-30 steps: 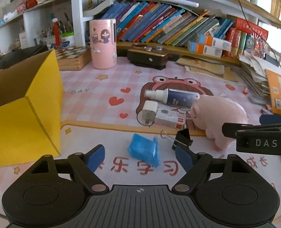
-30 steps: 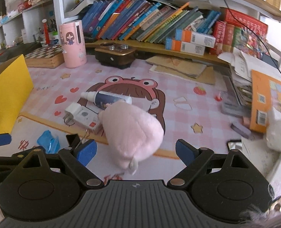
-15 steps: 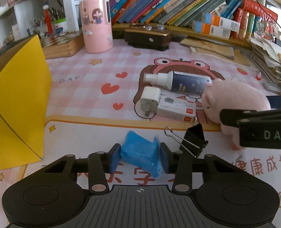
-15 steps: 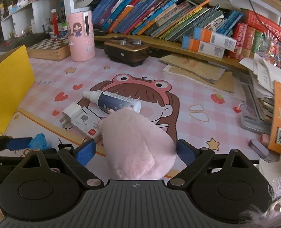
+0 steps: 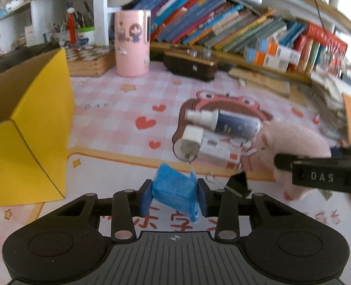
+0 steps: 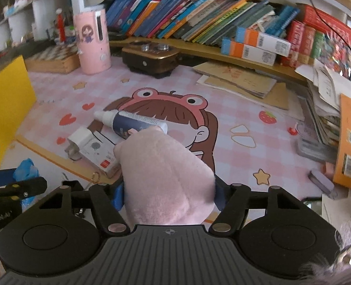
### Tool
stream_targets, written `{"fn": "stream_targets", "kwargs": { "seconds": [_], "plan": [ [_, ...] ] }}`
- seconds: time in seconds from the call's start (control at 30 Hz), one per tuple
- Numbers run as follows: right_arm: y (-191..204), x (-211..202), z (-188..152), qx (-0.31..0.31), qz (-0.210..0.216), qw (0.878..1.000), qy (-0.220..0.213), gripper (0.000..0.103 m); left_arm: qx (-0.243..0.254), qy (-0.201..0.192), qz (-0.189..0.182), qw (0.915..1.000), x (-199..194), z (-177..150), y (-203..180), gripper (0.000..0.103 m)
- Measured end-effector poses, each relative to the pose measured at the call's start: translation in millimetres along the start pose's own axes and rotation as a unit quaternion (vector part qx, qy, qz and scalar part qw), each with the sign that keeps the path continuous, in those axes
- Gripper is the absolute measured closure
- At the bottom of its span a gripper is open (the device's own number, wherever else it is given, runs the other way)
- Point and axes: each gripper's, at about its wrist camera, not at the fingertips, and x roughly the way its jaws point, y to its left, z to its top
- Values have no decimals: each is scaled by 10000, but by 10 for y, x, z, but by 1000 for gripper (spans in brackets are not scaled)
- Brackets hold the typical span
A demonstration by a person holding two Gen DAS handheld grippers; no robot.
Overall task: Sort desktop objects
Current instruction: 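Close the left tool on the blue block while the right tool grasps the pink plush pig, then lift and carry the blue block and pink pig in both tools toward the yellow box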
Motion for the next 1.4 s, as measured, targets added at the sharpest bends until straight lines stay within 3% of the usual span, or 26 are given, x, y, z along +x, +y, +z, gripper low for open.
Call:
{"fn": "stream_targets", "kwargs": {
  "seconds": [0.5, 0.9, 1.4],
  "plan": [
    [118, -743, -90, 325, 422, 9984, -201, 37, -549, -428, -396, 9968, -748, -91, 244, 66],
    [626, -990, -379, 83, 706, 9974, 65, 37, -730, -386, -494, 9954, -1075, -408, 465, 66],
    [1259, -1319, -663, 60, 699, 9973, 192, 37, -864, -421, -673, 9931, -1513, -749, 1013, 66]
  ]
}}
